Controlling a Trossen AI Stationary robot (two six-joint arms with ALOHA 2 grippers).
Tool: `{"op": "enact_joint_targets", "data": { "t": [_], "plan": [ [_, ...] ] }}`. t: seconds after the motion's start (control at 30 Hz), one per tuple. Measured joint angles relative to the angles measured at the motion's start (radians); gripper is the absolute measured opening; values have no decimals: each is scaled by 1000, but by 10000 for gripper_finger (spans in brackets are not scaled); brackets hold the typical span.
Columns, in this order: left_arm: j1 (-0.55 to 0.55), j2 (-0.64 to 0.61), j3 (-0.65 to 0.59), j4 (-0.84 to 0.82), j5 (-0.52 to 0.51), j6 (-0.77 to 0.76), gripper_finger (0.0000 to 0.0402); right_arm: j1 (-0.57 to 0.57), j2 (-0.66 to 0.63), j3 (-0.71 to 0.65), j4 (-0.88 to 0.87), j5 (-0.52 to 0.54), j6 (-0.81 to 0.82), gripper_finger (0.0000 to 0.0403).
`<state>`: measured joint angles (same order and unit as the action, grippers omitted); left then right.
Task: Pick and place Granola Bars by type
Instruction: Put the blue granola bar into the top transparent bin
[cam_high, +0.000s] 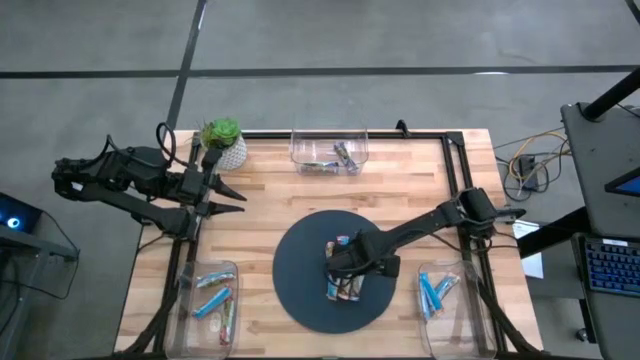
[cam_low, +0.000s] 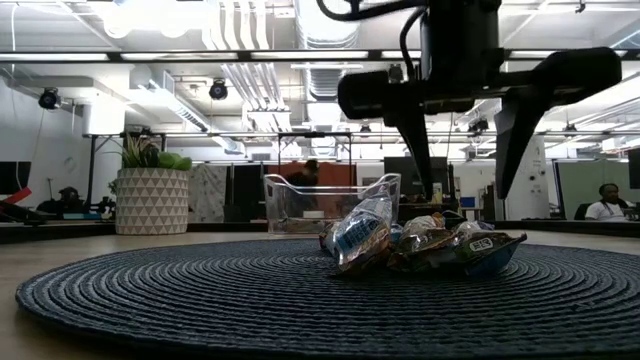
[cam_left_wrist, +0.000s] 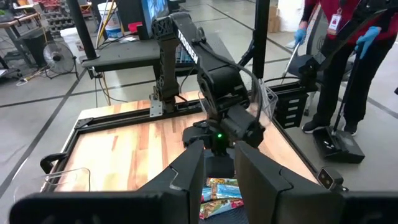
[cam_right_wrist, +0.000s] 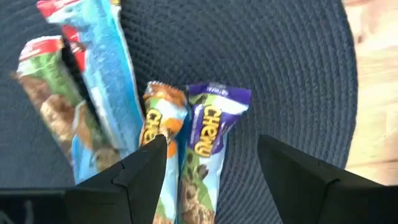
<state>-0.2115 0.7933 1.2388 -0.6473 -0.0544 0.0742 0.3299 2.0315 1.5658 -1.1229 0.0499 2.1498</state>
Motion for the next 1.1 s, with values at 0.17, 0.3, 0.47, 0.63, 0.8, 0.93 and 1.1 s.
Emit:
{"op": "enact_joint_targets", "data": {
  "t": [0.17, 0.3, 0.47, 0.63, 0.8, 0.93, 1.1],
  "plan": [
    [0, 0, 0, 0, 0, -2, 75, -13, 0, -17, 1, -22, -3, 240],
    [0, 0, 0, 0, 0, -3, 75, -12, 0, -30, 2, -45, -3, 240],
    [0, 0, 0, 0, 0, -3, 75, -13, -1, -40, 4, -51, -3, 240],
    [0, 0, 0, 0, 0, -3, 75, -14, -1, -42, 7, -56, -3, 240],
    [0, 0, 0, 0, 0, -3, 75, -16, -1, -46, 13, -60, -3, 240],
    [0, 0, 0, 0, 0, -3, 75, -17, -2, -65, 37, -60, -3, 240],
    [0, 0, 0, 0, 0, -3, 75, -17, -2, -85, 79, -60, 9, 240]
  ]
}}
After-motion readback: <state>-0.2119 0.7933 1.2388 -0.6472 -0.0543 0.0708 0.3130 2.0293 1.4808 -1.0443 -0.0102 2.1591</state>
